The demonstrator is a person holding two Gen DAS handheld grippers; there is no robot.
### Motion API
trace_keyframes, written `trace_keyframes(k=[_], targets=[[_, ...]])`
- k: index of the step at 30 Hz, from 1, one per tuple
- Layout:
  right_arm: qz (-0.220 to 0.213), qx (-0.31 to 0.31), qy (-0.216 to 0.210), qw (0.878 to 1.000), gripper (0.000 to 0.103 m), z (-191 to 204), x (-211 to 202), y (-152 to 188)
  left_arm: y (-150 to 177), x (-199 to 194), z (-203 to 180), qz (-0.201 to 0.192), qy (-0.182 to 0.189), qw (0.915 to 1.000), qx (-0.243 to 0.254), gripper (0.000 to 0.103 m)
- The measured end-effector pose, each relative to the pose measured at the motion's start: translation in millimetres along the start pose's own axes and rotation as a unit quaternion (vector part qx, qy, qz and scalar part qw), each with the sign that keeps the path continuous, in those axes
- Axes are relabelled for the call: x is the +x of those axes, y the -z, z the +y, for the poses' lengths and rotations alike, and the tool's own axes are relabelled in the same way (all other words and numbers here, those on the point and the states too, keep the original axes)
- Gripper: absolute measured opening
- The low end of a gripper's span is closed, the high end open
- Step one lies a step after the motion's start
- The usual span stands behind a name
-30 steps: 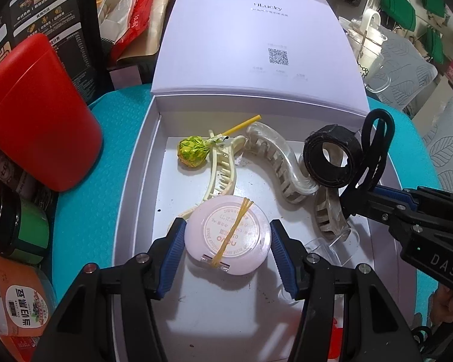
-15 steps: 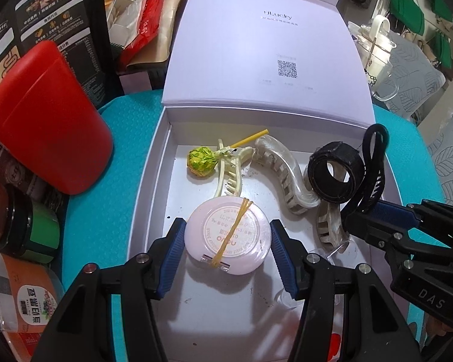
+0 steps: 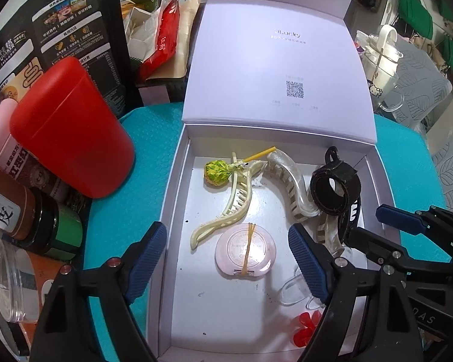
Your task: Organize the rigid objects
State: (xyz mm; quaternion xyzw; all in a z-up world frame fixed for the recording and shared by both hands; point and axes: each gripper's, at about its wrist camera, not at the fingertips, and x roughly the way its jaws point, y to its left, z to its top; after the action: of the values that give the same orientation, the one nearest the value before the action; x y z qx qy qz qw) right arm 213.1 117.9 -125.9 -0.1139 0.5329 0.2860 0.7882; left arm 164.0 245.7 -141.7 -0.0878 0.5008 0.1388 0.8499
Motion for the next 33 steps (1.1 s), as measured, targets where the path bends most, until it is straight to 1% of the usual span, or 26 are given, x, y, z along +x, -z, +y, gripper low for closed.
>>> trace_keyframes(k=[5,8,11,13,18,24,28,33], targets=[[0.003,-0.007,0.004,1.000,0.047,0.1,-6.2,3.2,-0.5,-11.5,-0.3,-0.005,-0.003,1.0000,-0.001,0.083],[0.001,-0.012,0.005,1.000,0.048,4.9,-9.6,-0.4,-3.3,-21.3,0.5,-0.009,-0.002,0.9999,-0.007,0.083],[-0.008,-0.019,0.006,1.000,0.052,9.8,-19.5,-4.2,-6.9,-35.4,3.2,-0.016,-0.003,0.9998,-0.012,0.083],[-0.019,-0.022,0.004,1.000,0.054,13.0,-28.6,-7.0,-9.1,-44.5,5.1,-0.022,-0.006,0.9996,-0.014,0.083],[-0.040,-0.031,0.013,0.999,0.054,21.8,-52.4,-12.4,-13.6,-71.1,7.0,-0.038,-0.024,0.9989,-0.013,0.083],[-0.068,-0.044,0.020,0.997,0.054,30.9,-85.1,-15.0,-15.1,-107.7,6.4,-0.067,-0.031,0.9972,-0.012,0.083],[-0.091,-0.050,0.024,0.994,0.059,35.2,-108.8,-15.4,-15.7,-133.2,1.2,-0.087,-0.033,0.9956,-0.012,0.083],[-0.113,-0.056,0.033,0.991,0.061,37.9,-138.4,-12.2,-13.4,-162.6,-8.4,-0.106,-0.038,0.9936,-0.009,0.083]])
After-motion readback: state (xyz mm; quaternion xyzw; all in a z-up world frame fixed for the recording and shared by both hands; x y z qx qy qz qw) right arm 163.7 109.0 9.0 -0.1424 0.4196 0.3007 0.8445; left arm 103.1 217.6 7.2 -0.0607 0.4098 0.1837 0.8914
